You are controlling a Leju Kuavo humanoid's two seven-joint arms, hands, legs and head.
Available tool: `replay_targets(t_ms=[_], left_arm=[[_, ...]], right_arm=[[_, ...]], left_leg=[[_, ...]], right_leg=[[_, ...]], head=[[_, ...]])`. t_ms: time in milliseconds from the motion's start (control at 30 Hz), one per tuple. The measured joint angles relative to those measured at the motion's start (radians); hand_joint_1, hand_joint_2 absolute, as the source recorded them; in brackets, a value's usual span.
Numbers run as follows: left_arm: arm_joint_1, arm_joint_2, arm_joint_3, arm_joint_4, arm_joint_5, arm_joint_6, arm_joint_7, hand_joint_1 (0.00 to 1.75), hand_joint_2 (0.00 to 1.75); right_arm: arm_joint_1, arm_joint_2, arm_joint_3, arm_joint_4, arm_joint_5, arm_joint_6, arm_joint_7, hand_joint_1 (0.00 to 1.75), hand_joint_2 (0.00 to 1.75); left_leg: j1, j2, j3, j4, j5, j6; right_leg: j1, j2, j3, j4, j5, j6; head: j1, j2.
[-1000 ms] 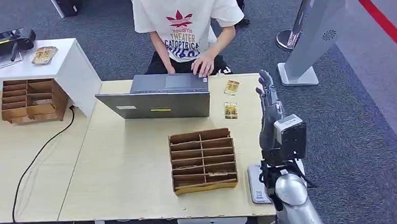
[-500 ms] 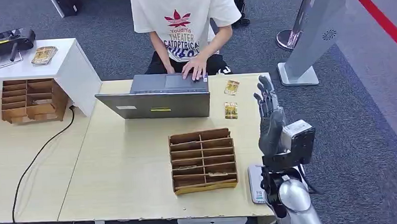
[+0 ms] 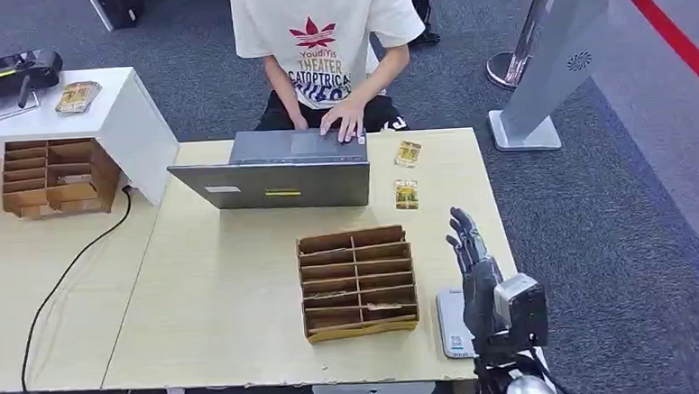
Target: Pass the card to the sensor for recognition and then transmit it.
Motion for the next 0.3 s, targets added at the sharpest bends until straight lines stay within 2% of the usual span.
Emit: replay_targets(t_ms=[133,300], left_arm=[[0.0,0.0,0.01,0.0,0.005,0.001,0.0,0.0,0.0],[0.0,0.001,0.013,0.0,0.005,0.0,0.0,0.0,0.0]], right_arm=[[0.034,-0.016,-0.005,-0.008,-0.069,0.063,-0.004,0.0,0.0],[0.063,-0.048,-0.005,-0.007,-0.206,0.233,-0.025,0.0,0.0]], left_leg=[[0.0,0.0,0.0,0.0,0.0,0.0],[0.0,0.0,0.0,0.0,0.0,0.0]], right_leg=[[0.0,0.0,0.0,0.0,0.0,0.0],[0.0,0.0,0.0,0.0,0.0,0.0]], head=[[0.0,0.0],[0.0,0.0]])
